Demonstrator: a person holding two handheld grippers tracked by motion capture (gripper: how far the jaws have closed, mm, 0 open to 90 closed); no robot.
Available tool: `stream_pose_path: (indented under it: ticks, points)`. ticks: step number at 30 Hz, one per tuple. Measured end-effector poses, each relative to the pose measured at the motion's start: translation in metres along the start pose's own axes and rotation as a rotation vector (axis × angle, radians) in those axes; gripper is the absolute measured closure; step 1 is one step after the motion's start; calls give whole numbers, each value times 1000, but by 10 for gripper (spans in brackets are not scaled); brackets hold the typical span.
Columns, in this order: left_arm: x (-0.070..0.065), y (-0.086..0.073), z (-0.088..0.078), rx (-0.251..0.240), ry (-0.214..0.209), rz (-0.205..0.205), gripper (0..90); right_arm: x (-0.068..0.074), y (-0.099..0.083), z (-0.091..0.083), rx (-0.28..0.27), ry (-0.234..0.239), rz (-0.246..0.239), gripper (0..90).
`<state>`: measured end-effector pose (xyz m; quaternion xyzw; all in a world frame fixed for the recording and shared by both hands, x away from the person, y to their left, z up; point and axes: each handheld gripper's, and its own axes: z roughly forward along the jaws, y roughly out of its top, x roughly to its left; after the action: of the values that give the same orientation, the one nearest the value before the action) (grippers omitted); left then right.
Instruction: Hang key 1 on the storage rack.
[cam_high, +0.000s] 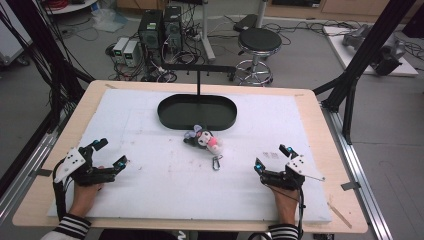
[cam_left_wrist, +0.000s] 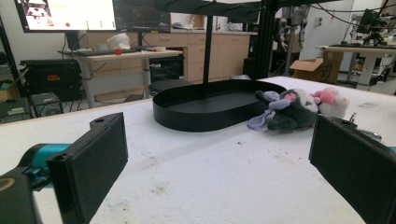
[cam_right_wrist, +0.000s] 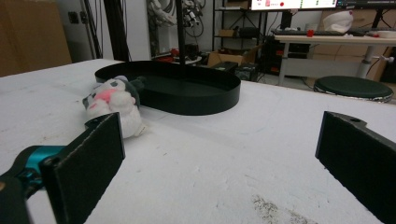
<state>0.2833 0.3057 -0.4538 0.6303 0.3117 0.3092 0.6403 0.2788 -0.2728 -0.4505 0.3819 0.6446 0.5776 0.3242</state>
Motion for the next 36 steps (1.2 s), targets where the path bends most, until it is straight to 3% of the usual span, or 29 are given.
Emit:
stream_pose_path:
  ticks: [13, 19, 23, 27, 31, 36]
  points:
    - [0, 0, 0, -2, 0, -3, 49, 0, 0, 0, -1, 2, 5, 5]
    - [0, 0, 0, -2, 0, -3, 49, 0, 1, 1, -1, 8, -15, 5]
    - [0, 0, 0, -2, 0, -3, 49, -1, 3, 1, 36, 25, -21, 6]
    - [0, 0, 0, -1, 0, -3, 49, 0, 13, 0, 32, 50, -22, 5]
    - [0, 0, 0, -1, 0, -2, 50, 1, 29, 4, 67, 62, -38, 6]
    - [0, 0, 0, -1, 0, -2, 49, 4, 58, 15, 134, 121, -51, 6]
